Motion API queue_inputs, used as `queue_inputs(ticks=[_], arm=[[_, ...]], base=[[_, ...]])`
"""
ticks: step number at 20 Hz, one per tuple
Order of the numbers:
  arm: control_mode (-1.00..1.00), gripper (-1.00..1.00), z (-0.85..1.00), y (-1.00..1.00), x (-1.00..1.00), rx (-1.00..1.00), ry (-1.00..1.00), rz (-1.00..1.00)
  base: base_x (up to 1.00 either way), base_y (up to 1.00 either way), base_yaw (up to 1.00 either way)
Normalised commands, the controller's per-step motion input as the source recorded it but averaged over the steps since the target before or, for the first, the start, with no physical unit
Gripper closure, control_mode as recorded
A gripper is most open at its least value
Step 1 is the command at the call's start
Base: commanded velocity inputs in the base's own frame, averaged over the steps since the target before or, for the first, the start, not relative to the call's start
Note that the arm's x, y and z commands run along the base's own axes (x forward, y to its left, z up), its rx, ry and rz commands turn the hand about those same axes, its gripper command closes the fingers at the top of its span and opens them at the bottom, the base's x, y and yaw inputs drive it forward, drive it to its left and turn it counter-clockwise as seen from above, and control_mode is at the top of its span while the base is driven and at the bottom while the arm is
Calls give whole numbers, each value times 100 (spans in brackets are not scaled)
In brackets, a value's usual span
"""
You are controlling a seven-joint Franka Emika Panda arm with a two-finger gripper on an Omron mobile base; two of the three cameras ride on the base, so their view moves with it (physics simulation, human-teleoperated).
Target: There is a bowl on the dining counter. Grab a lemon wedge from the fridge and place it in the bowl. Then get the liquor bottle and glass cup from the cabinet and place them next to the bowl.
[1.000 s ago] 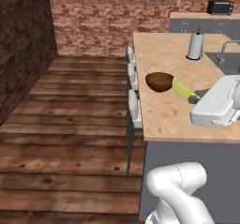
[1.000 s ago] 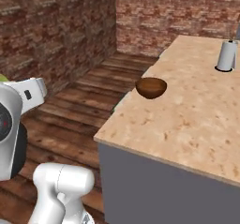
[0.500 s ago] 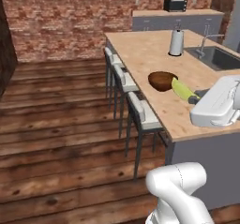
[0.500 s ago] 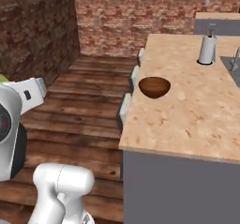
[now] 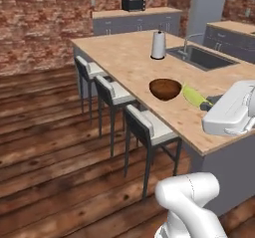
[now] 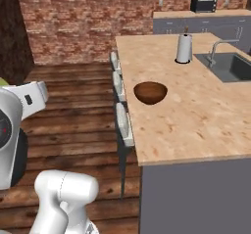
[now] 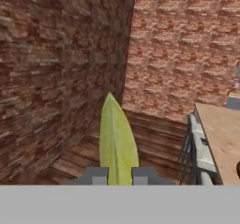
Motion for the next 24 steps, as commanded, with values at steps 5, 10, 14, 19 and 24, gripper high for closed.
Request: queue_inputs(ticks=[5, 10, 14, 19, 24], arm=[[100, 100, 0, 0, 0, 0, 0, 0], [100, 100, 0, 0, 0, 0, 0, 0], [100, 100, 0, 0, 0, 0, 0, 0], [100, 100, 0, 0, 0, 0, 0, 0], [100, 100, 0, 0, 0, 0, 0, 0]], base=[[48, 67, -49], [46, 65, -50], [42, 64, -51], [41, 63, -51], [40, 64, -51]])
